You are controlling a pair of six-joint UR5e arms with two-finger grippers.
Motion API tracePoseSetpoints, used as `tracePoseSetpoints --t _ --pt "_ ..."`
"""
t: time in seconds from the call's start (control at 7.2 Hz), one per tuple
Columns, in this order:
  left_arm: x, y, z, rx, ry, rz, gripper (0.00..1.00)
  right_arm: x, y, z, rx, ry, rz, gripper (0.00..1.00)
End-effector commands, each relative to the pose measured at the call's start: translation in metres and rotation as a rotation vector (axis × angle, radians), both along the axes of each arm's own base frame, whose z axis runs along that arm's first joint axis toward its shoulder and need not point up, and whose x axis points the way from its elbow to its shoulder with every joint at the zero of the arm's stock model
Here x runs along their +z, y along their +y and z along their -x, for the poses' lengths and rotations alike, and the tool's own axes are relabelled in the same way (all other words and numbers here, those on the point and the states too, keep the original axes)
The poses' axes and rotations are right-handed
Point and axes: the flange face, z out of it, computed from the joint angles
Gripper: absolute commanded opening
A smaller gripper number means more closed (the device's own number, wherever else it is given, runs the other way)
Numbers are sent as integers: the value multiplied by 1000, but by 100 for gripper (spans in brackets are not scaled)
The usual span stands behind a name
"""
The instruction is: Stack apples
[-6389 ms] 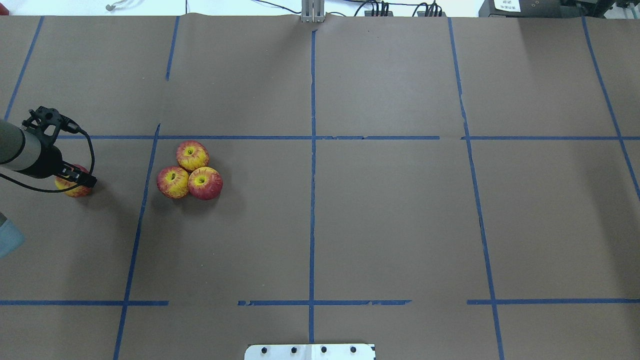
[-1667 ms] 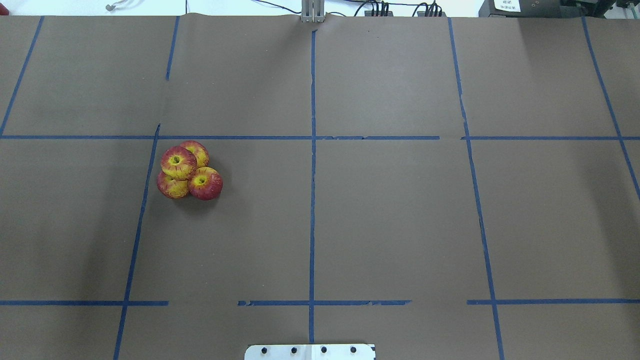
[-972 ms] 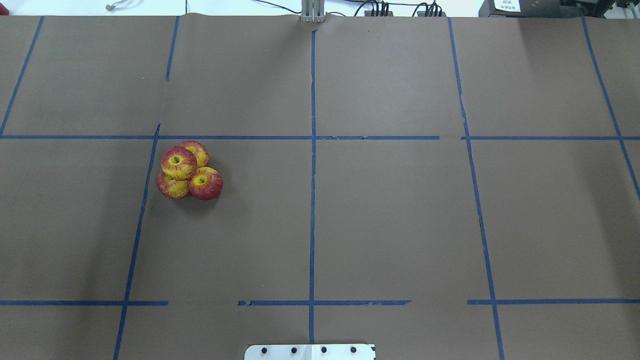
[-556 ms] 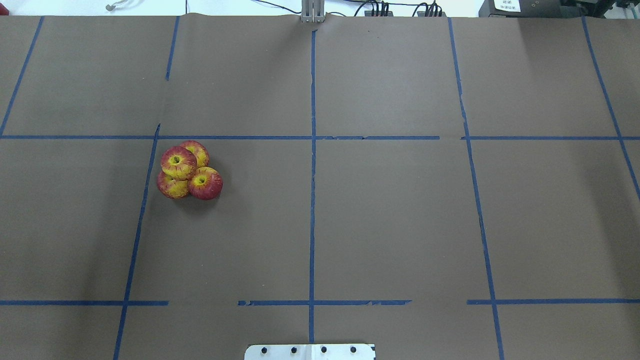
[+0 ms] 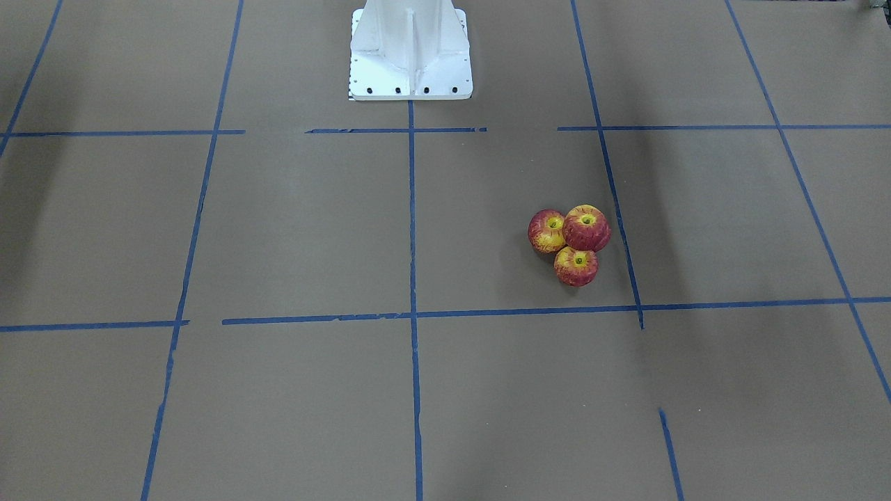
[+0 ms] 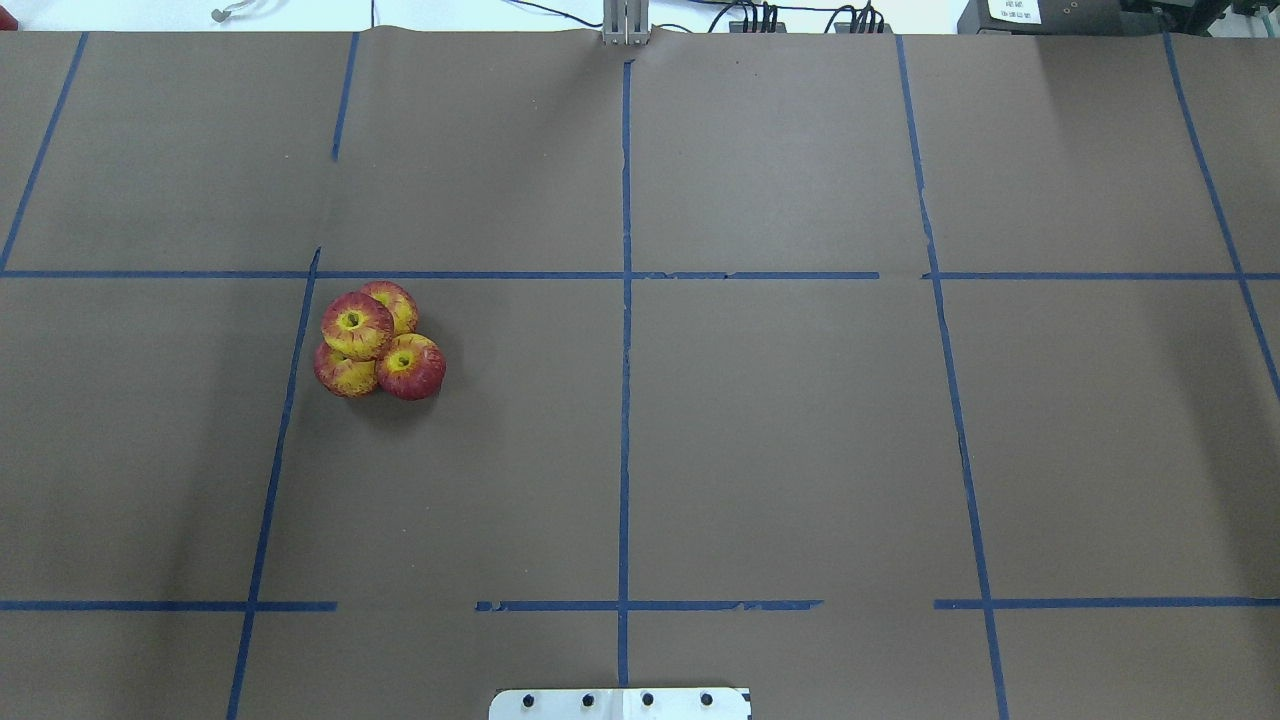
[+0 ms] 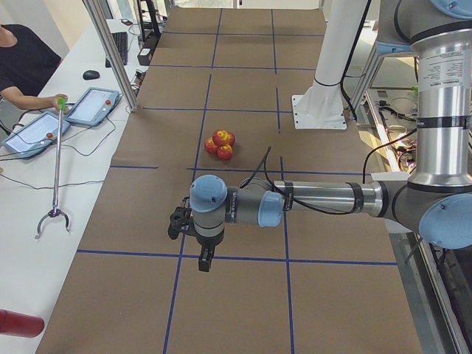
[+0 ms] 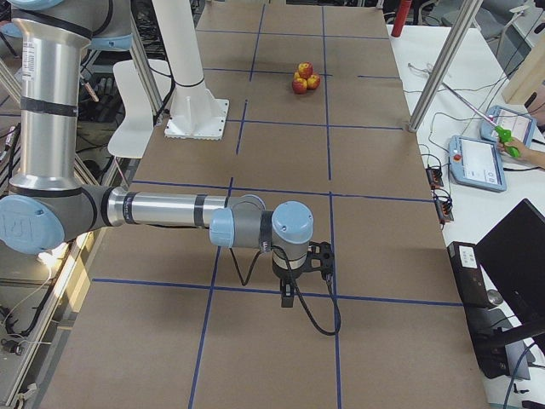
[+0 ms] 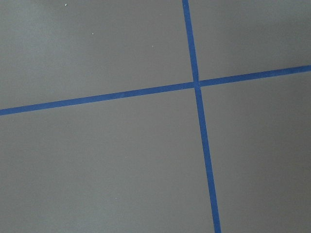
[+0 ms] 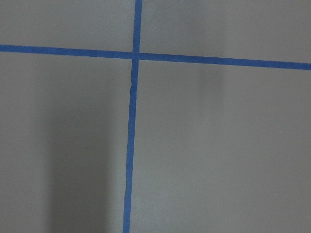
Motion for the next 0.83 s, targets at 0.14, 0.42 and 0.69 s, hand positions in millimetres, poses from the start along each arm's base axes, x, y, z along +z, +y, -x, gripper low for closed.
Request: tracePoseSetpoints --t 0.14,0.42,0.69 --pt "1 0 0 0 0 2 100 0 0 0 0 1 0 100" --pt "5 2 0 0 0 10 100 0 0 0 0 -1 0 100" --pt "14 1 -1 2 1 54 100 0 0 0 0 -1 0 100"
